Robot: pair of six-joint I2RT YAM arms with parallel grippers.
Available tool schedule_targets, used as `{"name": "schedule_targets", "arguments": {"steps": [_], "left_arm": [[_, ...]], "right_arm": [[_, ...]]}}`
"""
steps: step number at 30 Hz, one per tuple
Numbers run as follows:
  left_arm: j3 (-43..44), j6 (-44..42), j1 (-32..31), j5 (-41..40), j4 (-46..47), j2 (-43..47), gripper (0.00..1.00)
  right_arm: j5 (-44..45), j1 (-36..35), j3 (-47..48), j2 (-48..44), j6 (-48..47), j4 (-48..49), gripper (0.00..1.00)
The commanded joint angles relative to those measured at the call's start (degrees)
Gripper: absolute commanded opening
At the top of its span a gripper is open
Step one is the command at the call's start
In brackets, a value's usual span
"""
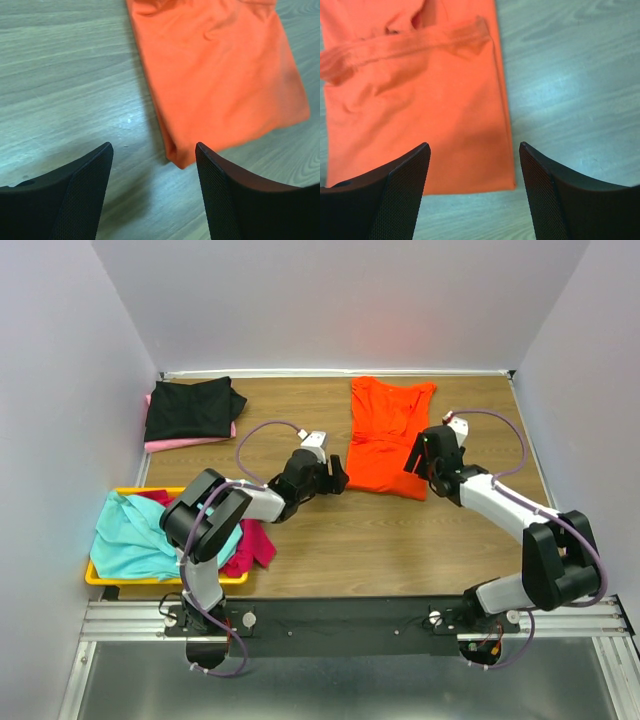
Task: Fold and stack the t-shirts
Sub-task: Fold the tshirt
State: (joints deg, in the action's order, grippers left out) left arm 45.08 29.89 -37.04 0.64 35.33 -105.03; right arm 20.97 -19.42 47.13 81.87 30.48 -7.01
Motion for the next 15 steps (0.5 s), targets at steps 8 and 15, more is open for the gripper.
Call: {"name": "schedule_targets", "arguments": {"steps": [8, 15], "left_arm": [[-2.10, 1.31, -1.11, 0.94, 4.04, 1.50, 0.73], [-2.37, 1.84, -1.64, 1.55, 5.01, 1.06, 0.71]], "right_arm": [[-0.84, -0.09, -6.35, -1.18, 3.01, -2.49, 0.70], [-1.28, -0.09, -8.37, -1.62, 3.88, -2.75, 0.65]]}}
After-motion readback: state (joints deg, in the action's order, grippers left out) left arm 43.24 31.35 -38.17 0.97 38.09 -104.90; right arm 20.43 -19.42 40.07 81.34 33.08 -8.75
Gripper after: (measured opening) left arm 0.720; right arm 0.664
